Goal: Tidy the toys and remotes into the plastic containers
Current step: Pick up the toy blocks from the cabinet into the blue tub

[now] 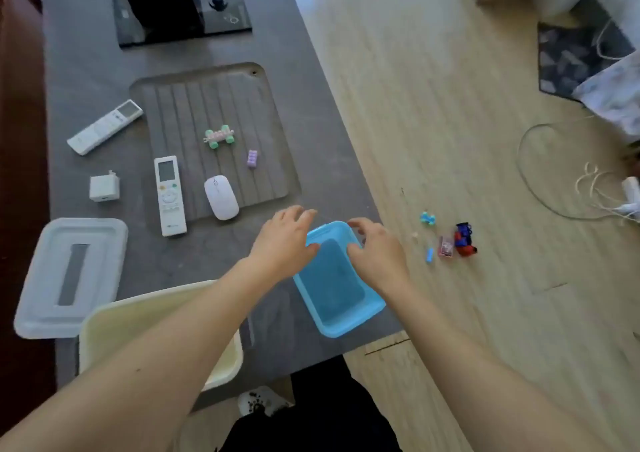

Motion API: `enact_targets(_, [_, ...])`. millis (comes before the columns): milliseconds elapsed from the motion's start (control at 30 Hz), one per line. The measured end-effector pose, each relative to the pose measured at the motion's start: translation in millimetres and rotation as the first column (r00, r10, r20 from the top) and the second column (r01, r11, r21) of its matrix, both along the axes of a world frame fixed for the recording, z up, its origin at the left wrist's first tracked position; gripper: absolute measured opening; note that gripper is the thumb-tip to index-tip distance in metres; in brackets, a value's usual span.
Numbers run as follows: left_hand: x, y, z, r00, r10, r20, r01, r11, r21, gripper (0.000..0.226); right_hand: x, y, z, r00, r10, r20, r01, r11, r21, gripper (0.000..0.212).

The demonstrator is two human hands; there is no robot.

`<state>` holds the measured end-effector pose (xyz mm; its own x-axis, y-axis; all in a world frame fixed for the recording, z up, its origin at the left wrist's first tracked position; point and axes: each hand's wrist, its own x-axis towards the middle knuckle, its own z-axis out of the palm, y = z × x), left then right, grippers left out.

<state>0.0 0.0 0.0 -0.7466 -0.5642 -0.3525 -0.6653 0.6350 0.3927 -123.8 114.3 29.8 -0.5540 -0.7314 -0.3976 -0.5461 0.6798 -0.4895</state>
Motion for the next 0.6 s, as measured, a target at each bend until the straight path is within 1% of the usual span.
enact_targets(100, [-20,-6,-28,0.996,-0.001,0.084,-0.008,0.995,0.101,0.066,-16,-6,-22,0.999,-0.032,0.017,0.031,0.997,0.064,0.044])
enact_targets(200, [-28,-8,-46,0.989,-0.018,0.148,-0.009,0.984,0.181,0.065,-20,-8,-33,0.999,-0.022,0.039,0.018,0.994,0.103,0.042])
enact_targets(267, [-35,-15,-59,0.980,-0.026,0.199,-0.014,0.980,0.198,0.064,-26,-18,-39,0.999,-0.022,0.042,0.017,0.994,0.112,0.039])
enact_targets(367, [-41,-20,-72,0.958,-0.060,0.282,0.007,0.983,0.184,0.060,-33,-30,-47,0.999,0.012,0.043,-0.017,0.992,0.125,0.036])
enact_targets(433, [-44,-24,-78,0.952,-0.074,0.298,0.019,0.983,0.184,0.050,-38,-41,-48,0.999,0.036,0.038,-0.041,0.990,0.135,0.035])
enact_targets(500, [-44,-32,-79,0.957,-0.053,0.286,-0.009,0.977,0.213,0.041,-42,-58,-50,0.998,0.054,0.034,-0.057,0.992,0.116,0.035])
enact_targets(600, [-36,-55,-74,0.967,0.071,0.245,-0.137,0.954,0.265,0.037,-44,-92,-45,0.998,0.047,0.035,-0.048,0.998,0.037,0.033])
